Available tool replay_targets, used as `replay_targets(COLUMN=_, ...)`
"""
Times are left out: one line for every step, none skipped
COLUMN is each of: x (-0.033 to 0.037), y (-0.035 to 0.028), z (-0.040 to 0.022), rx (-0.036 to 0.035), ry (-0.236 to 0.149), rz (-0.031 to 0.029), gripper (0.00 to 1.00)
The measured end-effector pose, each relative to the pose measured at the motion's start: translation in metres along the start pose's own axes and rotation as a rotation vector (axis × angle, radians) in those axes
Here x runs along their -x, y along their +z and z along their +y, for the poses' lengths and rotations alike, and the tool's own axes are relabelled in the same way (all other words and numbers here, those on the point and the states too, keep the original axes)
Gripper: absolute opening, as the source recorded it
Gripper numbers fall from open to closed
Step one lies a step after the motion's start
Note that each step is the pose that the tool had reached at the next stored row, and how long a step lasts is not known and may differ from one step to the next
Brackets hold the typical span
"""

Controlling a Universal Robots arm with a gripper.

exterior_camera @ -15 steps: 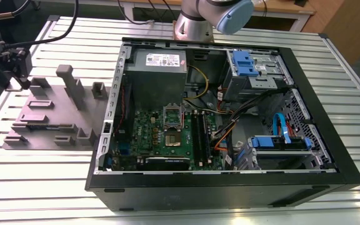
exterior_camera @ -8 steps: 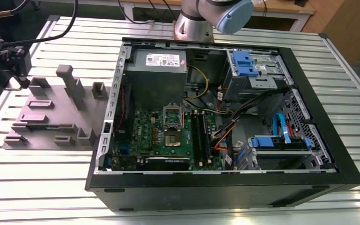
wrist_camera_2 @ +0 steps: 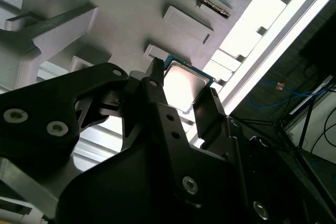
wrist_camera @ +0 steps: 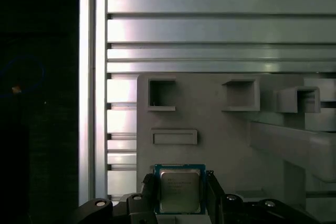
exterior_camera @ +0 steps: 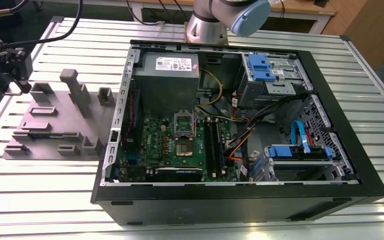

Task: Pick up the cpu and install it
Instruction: 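Pick up the cpu and move it towards the insertion slot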

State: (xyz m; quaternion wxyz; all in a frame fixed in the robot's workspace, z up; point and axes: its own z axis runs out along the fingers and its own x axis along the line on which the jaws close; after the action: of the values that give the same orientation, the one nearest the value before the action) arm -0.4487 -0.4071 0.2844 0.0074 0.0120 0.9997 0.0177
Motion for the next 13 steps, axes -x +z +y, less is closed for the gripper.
replay_targets(x=0.0, y=-0.0005, z=0.0, rx=-0.0001, ry=0.0, rz=0.0, gripper=0.47)
replay_targets(x=0.0, y=-0.0009, z=0.0, rx=0.0, ry=0.0, rz=0.0, gripper=0.47)
replay_targets(x=0.0, y=-0.0014, z=0.0, rx=-0.0001, ry=0.0, rz=0.0, gripper=0.47)
replay_targets(x=0.0, y=-0.0018, z=0.0001, rx=0.0, ry=0.0, rz=0.0, gripper=0.47)
replay_targets(x=0.0, y=-0.0021, z=0.0001, rx=0.0, ry=0.0, rz=0.0, gripper=0.47)
replay_targets(x=0.0, y=-0.0023, z=0.0001, rx=0.0001, ry=0.0, rz=-0.0001, gripper=0.47)
replay_targets(x=0.0, y=-0.0025, z=0.0001, rx=0.0, ry=0.0, rz=-0.0001, gripper=0.47)
replay_targets(x=0.0, y=-0.0026, z=0.0001, rx=0.0, ry=0.0, rz=0.0, gripper=0.47)
replay_targets(x=0.0, y=-0.0031, z=0.0001, rx=-0.0002, ry=0.0, rz=0.0, gripper=0.47)
replay_targets(x=0.0, y=-0.0035, z=0.0002, rx=-0.0002, ry=0.0, rz=0.0, gripper=0.47)
replay_targets(x=0.0, y=-0.0035, z=0.0001, rx=-0.0002, ry=0.0, rz=0.0001, gripper=0.47)
replay_targets(x=0.0, y=-0.0036, z=0.0002, rx=-0.0003, ry=0.0, rz=0.0001, gripper=0.47)
replay_targets(x=0.0, y=-0.0037, z=0.0001, rx=-0.0003, ry=0.0, rz=0.0001, gripper=0.47)
